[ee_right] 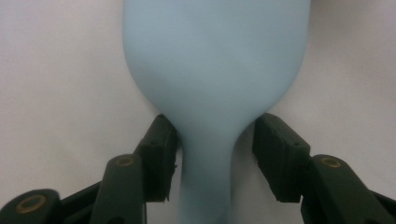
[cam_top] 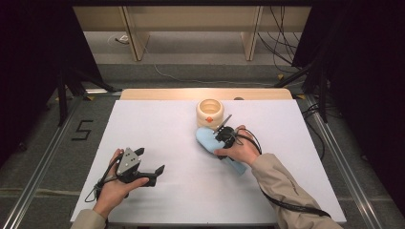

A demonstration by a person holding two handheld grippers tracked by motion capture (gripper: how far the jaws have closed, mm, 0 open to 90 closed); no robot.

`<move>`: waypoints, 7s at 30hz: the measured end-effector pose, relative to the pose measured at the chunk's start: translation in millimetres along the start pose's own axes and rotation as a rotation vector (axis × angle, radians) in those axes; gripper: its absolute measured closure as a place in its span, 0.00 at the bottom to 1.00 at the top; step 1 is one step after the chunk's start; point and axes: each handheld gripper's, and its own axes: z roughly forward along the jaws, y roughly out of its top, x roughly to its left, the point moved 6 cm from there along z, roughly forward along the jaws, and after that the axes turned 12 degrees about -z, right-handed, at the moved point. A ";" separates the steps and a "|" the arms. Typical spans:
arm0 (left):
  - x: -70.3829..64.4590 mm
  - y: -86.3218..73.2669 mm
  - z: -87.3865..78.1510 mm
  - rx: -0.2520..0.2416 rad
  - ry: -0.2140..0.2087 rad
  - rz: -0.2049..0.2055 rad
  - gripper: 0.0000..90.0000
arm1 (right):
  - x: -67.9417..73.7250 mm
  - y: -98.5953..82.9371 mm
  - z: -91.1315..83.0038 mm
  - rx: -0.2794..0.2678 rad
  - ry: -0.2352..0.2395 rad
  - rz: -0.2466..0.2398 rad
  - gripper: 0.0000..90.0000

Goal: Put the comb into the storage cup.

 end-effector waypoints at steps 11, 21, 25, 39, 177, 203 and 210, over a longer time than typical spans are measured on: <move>0.4 -0.2 0.0 0.000 0.001 -0.003 0.04 | 3.4 1.0 -1.2 0.024 0.008 0.005 0.71; 0.3 -0.2 0.0 -0.001 -0.001 -0.003 0.04 | 1.8 -0.8 -1.5 0.032 0.018 0.020 0.77; 0.2 -0.4 0.0 0.001 0.000 -0.002 0.04 | 2.5 -1.4 -2.2 0.038 0.024 0.029 0.78; -1.1 -0.7 0.2 0.004 -0.003 0.001 0.04 | 2.1 -3.1 -3.3 0.028 0.032 0.030 0.78; -72.9 23.2 49.2 0.006 -0.222 -0.179 0.01 | 25.7 44.9 -61.0 -0.693 0.003 0.040 0.78; -97.2 25.0 73.5 0.033 -0.269 -0.186 0.07 | 58.9 56.9 -58.1 -0.738 0.029 0.023 0.78; -99.8 24.5 76.0 0.034 -0.279 -0.201 0.10 | 64.4 58.8 -58.2 -0.742 0.034 0.020 0.78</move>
